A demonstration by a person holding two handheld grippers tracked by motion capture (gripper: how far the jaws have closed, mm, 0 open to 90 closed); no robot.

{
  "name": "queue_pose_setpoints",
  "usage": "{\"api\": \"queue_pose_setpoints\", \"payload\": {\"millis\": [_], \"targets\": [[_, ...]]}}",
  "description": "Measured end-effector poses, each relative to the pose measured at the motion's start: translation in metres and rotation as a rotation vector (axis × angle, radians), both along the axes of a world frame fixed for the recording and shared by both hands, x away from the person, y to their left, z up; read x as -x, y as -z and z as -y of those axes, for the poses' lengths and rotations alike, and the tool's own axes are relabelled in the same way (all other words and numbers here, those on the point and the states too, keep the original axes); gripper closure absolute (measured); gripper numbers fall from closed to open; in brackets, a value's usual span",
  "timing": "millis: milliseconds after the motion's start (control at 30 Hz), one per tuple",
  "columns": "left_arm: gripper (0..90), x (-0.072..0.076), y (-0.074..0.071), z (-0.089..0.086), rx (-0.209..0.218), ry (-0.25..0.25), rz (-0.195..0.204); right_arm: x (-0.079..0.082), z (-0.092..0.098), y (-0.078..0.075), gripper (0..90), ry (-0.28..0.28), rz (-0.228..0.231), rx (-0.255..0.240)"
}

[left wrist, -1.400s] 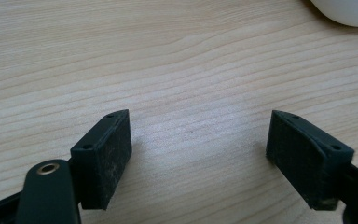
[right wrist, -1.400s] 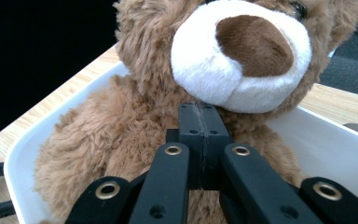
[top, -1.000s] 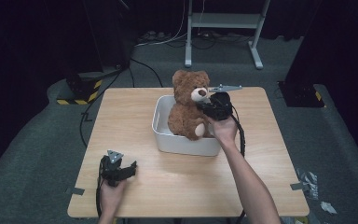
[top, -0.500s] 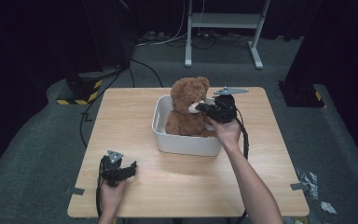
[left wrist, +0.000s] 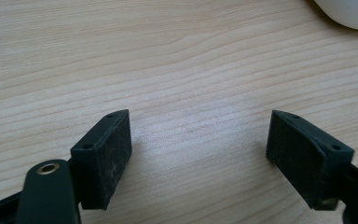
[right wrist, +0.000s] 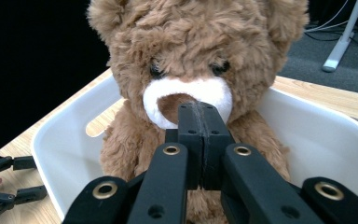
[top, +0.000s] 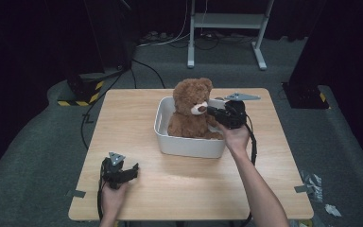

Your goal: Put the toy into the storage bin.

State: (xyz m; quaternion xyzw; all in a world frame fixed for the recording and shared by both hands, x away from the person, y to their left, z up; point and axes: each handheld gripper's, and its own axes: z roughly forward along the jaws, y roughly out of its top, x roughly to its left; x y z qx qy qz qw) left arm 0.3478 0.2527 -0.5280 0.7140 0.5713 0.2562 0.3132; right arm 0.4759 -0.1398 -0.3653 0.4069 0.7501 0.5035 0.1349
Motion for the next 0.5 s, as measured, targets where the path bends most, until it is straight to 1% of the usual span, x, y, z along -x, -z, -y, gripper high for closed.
{"api": "queue_pose_setpoints", "payload": {"millis": [500], "targets": [[22.1,0.0,0.0,0.0,0.004,-0.005,0.002,0.009,0.017,-0.005,85.4,0.016,0.027,-0.043]]}}
